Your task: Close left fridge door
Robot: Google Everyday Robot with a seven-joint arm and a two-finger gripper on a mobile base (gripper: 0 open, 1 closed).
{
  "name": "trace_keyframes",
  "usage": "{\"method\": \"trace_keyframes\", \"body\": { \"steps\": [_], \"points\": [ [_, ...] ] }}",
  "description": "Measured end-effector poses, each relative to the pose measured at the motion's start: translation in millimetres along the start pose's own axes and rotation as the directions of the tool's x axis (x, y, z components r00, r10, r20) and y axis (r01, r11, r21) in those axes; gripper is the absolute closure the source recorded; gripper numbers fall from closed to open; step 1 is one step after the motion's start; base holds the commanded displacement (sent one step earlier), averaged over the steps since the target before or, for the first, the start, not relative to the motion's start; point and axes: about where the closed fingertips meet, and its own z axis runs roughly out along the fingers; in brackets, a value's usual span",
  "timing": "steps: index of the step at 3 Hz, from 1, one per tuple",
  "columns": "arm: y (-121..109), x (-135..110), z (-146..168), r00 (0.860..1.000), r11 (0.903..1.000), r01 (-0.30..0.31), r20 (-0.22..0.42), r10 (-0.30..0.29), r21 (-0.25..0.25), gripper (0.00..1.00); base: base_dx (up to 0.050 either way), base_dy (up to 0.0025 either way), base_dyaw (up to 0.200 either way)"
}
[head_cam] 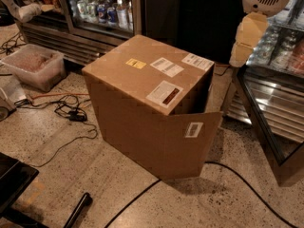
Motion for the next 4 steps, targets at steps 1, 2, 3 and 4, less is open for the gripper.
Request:
{"method": "trace_keyframes", "body": {
  "steps": [1, 2, 3, 4],
  "points": [
    [-5, -5, 2, 1.000, 0.9999, 0.002, 0.013, -0.003, 0.017, 0.00, 0.000, 0.00000, 0.000],
    [0, -11, 27, 1.000, 0.9996, 0.022, -0.006, -0.022, -0.018, 0.00, 0.000, 0.00000, 0.000],
    [10, -13, 65, 1.000, 0.9958, 0.026, -0.016, -0.027, -0.088, 0.00, 0.000, 0.00000, 0.000],
    [21, -13, 93, 0.999, 0.9893, 0.033, -0.023, -0.037, -0.142, 0.00, 0.000, 0.00000, 0.000]
  ]
}}
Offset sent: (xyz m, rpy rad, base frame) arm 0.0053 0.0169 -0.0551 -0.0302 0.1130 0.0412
